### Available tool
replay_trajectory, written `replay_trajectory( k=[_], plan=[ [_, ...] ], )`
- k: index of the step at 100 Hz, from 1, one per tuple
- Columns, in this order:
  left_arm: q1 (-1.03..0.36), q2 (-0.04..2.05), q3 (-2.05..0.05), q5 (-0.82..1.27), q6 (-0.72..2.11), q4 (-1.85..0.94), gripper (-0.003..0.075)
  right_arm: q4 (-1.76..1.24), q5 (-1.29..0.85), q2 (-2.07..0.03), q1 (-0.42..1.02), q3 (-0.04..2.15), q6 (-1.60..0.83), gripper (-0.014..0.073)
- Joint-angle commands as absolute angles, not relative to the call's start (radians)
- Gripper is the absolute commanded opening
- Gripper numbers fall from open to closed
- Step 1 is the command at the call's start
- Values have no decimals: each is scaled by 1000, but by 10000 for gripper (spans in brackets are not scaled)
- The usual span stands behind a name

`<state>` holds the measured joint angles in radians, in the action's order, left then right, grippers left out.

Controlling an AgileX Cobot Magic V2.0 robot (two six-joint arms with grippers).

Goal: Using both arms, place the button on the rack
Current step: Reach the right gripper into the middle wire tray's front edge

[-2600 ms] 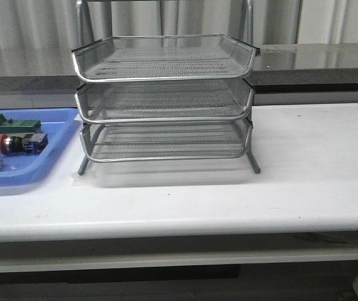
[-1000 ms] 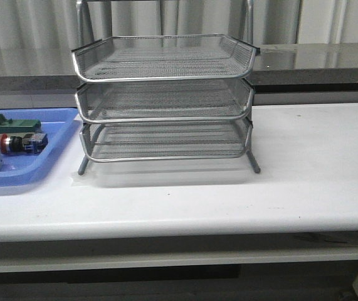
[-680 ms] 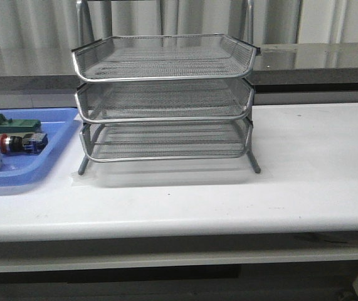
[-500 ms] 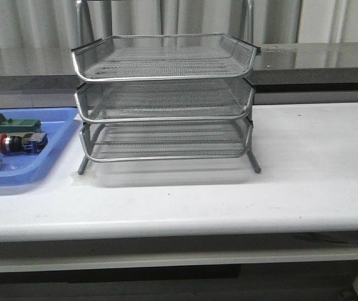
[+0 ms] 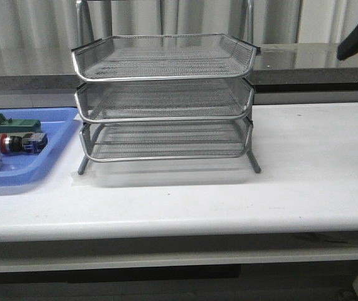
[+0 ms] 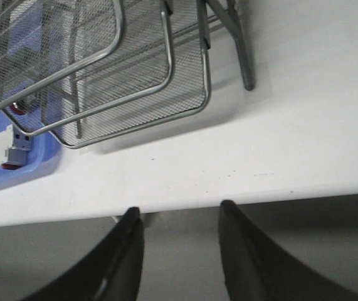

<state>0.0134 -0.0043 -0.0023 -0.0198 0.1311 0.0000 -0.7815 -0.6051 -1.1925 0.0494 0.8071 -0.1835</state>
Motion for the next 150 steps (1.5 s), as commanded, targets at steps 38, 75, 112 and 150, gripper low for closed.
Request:
replay_trajectory(
  k=[38, 75, 112, 150],
  plan=[
    [14, -35, 52, -96, 119, -8, -21, -1537, -560, -1458, 107, 840, -696, 347],
    [14, -35, 52, -96, 119, -8, -21, -1932, -568, -1658, 176, 840, -970, 347],
    [14, -35, 52, -96, 119, -8, -21, -1937, -631, -1784, 178, 946, -987, 347],
    [14, -35, 52, -96, 119, -8, -21, -1937, -659, -1850, 178, 1054, -986, 347]
  ],
)
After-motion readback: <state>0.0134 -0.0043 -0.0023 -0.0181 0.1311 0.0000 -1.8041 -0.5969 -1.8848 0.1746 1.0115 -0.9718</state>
